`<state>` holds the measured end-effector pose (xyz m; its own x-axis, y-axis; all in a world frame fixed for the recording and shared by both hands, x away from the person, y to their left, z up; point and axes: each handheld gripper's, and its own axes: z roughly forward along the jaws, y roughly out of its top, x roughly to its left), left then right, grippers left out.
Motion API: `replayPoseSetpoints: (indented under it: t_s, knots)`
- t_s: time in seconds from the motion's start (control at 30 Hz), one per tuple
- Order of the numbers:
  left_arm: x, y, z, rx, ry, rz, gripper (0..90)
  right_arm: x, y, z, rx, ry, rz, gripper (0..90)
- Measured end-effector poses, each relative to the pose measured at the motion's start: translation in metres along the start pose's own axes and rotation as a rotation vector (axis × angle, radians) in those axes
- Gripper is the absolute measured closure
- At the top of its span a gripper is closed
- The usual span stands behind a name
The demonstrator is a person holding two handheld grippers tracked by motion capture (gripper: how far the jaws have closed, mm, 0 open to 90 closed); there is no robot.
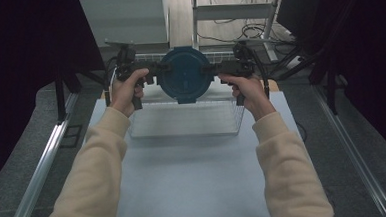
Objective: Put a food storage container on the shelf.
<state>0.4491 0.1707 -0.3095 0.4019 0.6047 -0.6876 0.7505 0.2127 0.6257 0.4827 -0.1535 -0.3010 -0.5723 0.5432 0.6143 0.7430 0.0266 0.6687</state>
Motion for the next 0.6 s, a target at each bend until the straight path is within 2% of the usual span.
replayPoseSetpoints:
  t_s: [0.07,0.13,0.2,0.23,0.27,0.3,0.37,0.4,0.6]
  knots:
    - [0.004,0.001,0.003,-0.003,0.001,-0.024,39.5,-0.003,0.002,0.003,-0.008,-0.004,0.032,42.8]
    - [0.008,0.001,0.006,0.0,0.004,-0.041,39.1,-0.005,0.004,0.006,-0.014,-0.01,0.043,42.0]
    - [0.011,0.0,0.01,0.004,0.011,-0.069,38.0,-0.009,0.006,0.012,-0.003,-0.021,0.095,39.6]
    - [0.013,0.0,0.012,0.007,0.015,-0.077,38.0,-0.009,0.006,0.012,-0.003,-0.021,0.095,39.6]
    - [0.014,0.0,0.013,0.011,0.016,-0.083,37.2,-0.014,0.006,0.015,-0.004,-0.023,0.136,38.8]
    - [0.016,0.0,0.015,0.012,0.016,-0.095,37.2,-0.016,0.006,0.017,-0.008,-0.023,0.155,38.7]
    - [0.019,0.001,0.017,0.01,0.016,-0.114,37.1,-0.018,0.006,0.018,-0.01,-0.022,0.169,38.6]
    - [0.021,0.001,0.019,0.011,0.016,-0.117,36.6,-0.021,0.006,0.02,-0.018,-0.025,0.194,38.3]
    - [0.024,0.003,0.024,0.001,0.019,-0.113,36.6,-0.028,0.005,0.023,-0.032,-0.017,0.243,37.5]
